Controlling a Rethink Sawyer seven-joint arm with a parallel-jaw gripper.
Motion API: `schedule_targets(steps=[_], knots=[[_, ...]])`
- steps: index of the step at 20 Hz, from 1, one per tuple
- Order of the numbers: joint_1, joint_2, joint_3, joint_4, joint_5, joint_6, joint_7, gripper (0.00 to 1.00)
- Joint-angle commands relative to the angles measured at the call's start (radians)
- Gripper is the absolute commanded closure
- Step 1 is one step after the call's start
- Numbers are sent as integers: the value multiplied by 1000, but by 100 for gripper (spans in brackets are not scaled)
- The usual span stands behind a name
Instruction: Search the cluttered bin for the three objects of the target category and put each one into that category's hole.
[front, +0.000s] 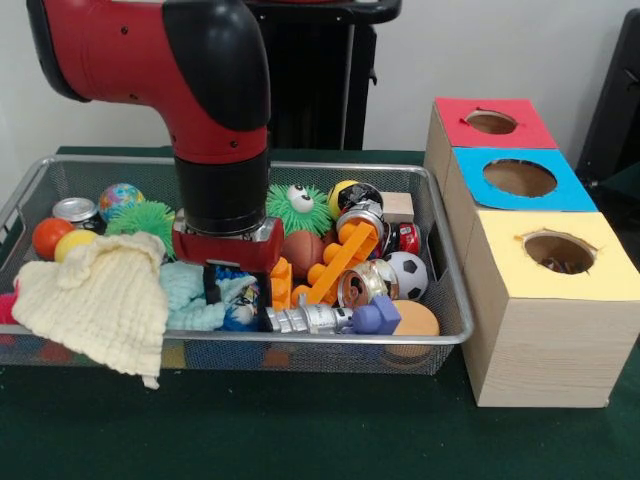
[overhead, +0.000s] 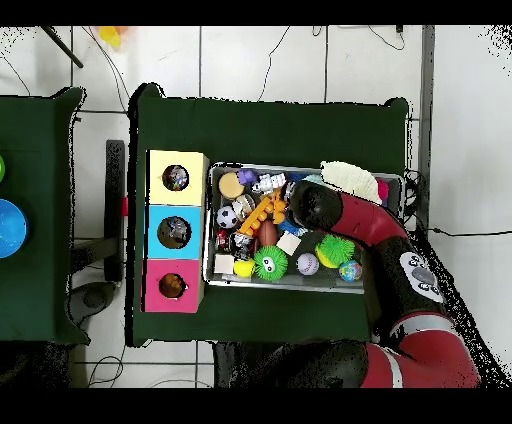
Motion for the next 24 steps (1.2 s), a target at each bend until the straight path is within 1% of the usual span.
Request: schedule_targets(steps=[1, 3, 5, 8, 9, 13, 15, 17, 19, 21, 24], knots=[[10, 133, 30, -108, -59, -66, 37, 0], [-9, 124, 22, -106, -73, -32, 4, 0], [-41, 96, 21, -94, -97, 13, -50, 0], [-99, 40, 40, -63, -137, 28, -118, 0], [-117, 29, 49, -68, -142, 63, -143, 0], [-183, -8, 85, -73, -185, 126, -226, 0], [-210, -39, 96, -69, -208, 159, -259, 0], [-237, -70, 108, -67, -222, 215, -291, 0], [-266, -74, 132, -72, -240, 242, -314, 0], [-287, -60, 157, -82, -257, 253, -326, 0], [-302, -45, 182, -86, -281, 255, -311, 0]])
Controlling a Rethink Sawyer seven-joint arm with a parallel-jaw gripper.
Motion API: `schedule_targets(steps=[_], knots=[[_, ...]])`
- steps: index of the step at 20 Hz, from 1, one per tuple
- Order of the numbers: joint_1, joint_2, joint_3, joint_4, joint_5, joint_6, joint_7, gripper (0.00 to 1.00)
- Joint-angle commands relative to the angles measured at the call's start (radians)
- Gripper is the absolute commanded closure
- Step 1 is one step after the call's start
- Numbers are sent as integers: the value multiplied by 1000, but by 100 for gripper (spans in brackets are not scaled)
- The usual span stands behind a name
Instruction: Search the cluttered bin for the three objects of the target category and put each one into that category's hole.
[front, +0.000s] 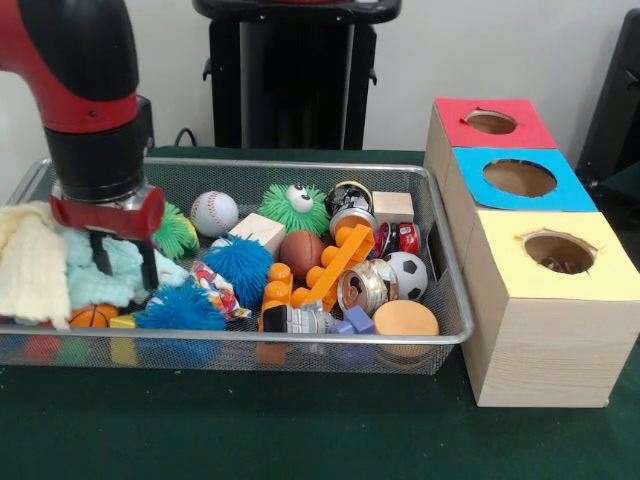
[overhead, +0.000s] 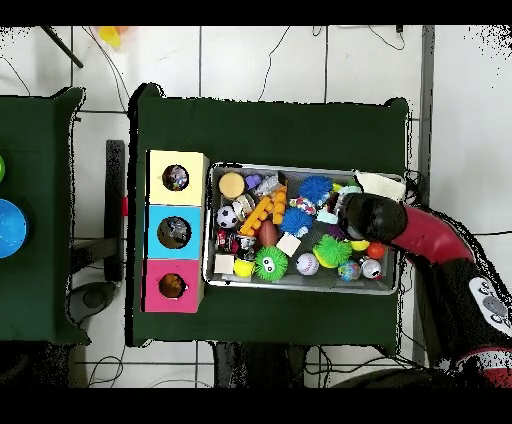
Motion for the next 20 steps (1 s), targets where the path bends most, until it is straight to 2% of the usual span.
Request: schedule_targets(steps=[1, 5, 7, 9, 11, 14, 20], knots=[[-82, 2, 105, -57, -121, 92, -302, 0], [-93, -5, 122, -45, -146, 97, -277, 0], [-98, 3, 129, -14, -156, 50, -237, 0], [-71, -4, 108, 44, -177, -41, -139, 0], [-40, -17, 86, 97, -175, -84, -47, 0], [0, -46, 70, 151, -150, -91, 38, 0], [13, -68, 78, 211, -108, -127, 83, 0]])
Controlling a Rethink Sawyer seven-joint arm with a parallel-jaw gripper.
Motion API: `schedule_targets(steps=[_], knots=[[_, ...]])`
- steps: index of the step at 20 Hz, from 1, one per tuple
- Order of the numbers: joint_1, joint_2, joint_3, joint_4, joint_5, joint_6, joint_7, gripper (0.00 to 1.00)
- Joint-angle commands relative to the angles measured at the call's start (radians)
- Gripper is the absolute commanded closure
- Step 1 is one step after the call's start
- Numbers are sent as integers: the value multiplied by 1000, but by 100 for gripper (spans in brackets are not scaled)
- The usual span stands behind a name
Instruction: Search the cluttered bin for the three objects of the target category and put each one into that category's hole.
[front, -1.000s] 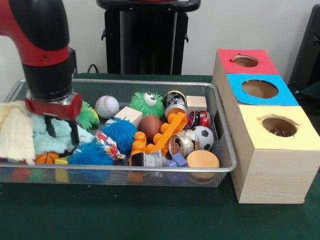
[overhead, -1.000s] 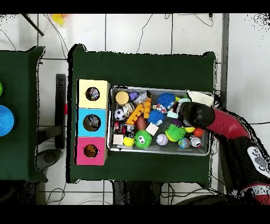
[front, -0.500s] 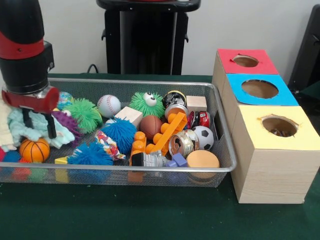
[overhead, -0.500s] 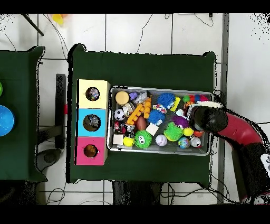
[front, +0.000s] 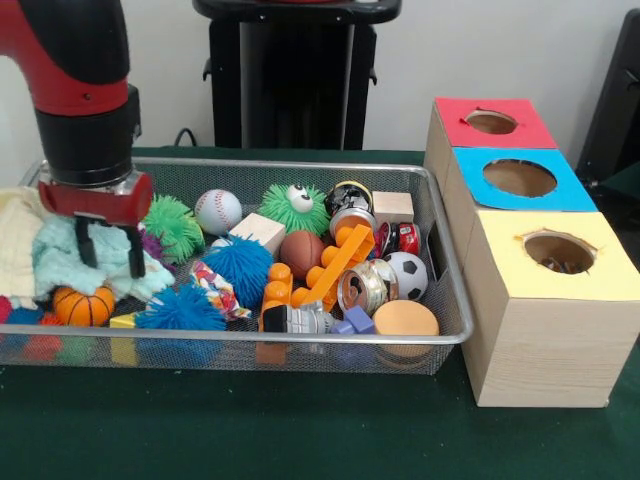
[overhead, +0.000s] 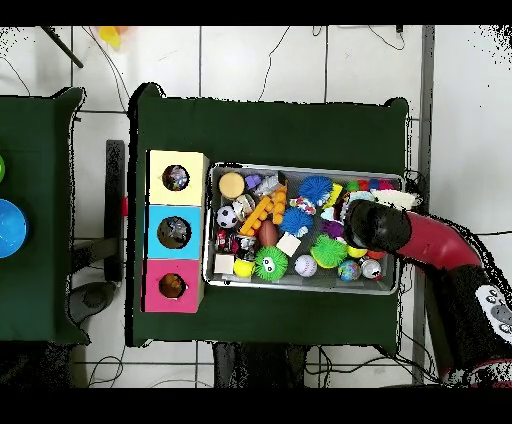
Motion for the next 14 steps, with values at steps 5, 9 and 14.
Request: schedule_targets(steps=[5, 9, 14], knots=[[38, -43, 54, 181, 14, -87, 84, 0], [35, -43, 69, 180, 27, -82, 71, 0], [35, -91, 93, 201, 56, -59, 63, 0]])
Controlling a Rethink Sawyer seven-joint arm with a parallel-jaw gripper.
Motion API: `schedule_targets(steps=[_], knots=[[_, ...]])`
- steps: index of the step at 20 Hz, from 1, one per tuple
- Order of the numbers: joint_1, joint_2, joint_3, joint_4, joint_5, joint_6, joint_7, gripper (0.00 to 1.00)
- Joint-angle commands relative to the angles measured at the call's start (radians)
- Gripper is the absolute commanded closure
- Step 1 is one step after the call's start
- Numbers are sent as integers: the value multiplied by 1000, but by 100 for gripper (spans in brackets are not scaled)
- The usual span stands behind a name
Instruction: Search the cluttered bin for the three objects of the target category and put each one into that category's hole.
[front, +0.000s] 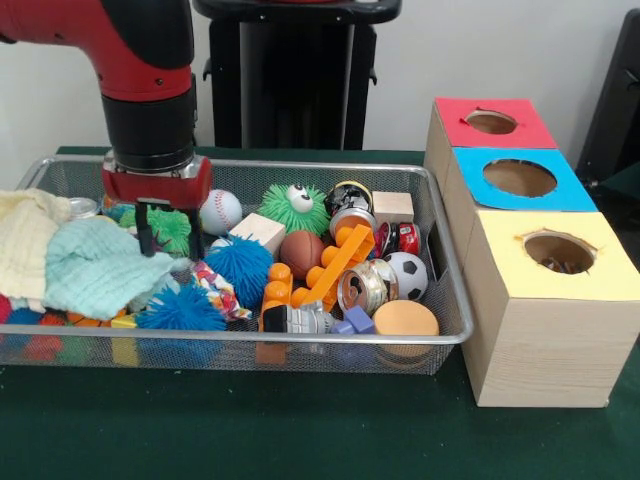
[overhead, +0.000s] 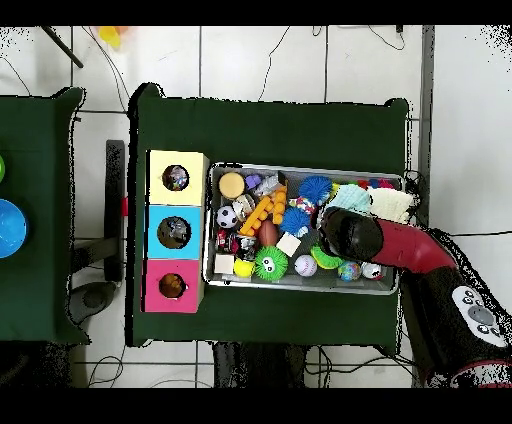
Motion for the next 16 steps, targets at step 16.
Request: schedule_targets(steps=[16], knots=[[71, 31, 42, -10, 76, -17, 93, 0]])
